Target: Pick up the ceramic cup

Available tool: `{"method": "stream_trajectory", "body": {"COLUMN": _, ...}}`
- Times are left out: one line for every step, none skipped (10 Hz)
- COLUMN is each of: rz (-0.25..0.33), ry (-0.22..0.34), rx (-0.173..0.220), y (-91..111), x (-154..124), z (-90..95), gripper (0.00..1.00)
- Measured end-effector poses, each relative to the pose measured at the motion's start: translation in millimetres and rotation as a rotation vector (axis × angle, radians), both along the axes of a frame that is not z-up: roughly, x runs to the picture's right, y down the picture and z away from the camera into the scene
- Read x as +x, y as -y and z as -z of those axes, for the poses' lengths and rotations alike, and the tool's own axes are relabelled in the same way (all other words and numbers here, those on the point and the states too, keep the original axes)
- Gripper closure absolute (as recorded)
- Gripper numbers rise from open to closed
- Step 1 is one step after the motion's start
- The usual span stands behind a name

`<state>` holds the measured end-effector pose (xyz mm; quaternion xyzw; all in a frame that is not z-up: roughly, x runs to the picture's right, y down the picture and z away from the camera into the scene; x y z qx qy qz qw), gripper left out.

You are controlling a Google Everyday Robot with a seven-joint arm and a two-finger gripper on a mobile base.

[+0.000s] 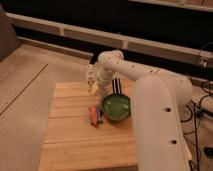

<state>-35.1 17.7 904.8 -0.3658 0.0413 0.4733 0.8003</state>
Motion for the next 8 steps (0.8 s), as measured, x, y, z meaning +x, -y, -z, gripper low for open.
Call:
{"method": "stream_trajectory", "body": {"rz": -0.002, "ry": 0.014, "rx": -0.012, "y": -1, "x": 0, "z": -5.4, "gripper": 0.57}}
{"method": "stream_trajectory", "body": {"rz": -0.004, "ry": 0.018, "rx": -0.019, "y": 0, "x": 1, "z": -8.4, "gripper": 0.67}}
{"method": "stream_trajectory", "body": {"rz": -0.005, "ry": 0.015, "rx": -0.025, "y": 3, "x": 5, "z": -9.1, "gripper": 0.78}}
{"method": "stream_trajectory", "body": {"rz": -0.006, "ry": 0.011, "rx": -0.028, "y": 6, "x": 9, "z": -8.4, "gripper": 0.88}}
{"method": "stream_trajectory", "body": {"rz": -0.004, "ry": 0.005, "rx": -0.036, "y": 8, "x": 12, "z": -5.7, "gripper": 0.96}}
{"method": "stream_trajectory", "body": {"rz": 0.0, "ry": -0.001, "rx": -0.039, "y": 11, "x": 14, "z": -2.3, "gripper": 0.99}}
{"method": "stream_trajectory", "body": {"rz": 0.012, "ry": -0.021, "rx": -0.043, "y": 19, "x": 13, "z": 6.6, "gripper": 1.0}}
{"method": "stream_trajectory", "body": {"rz": 0.02, "ry": -0.036, "rx": -0.033, "y": 31, "x": 6, "z": 16.9, "gripper": 1.0}}
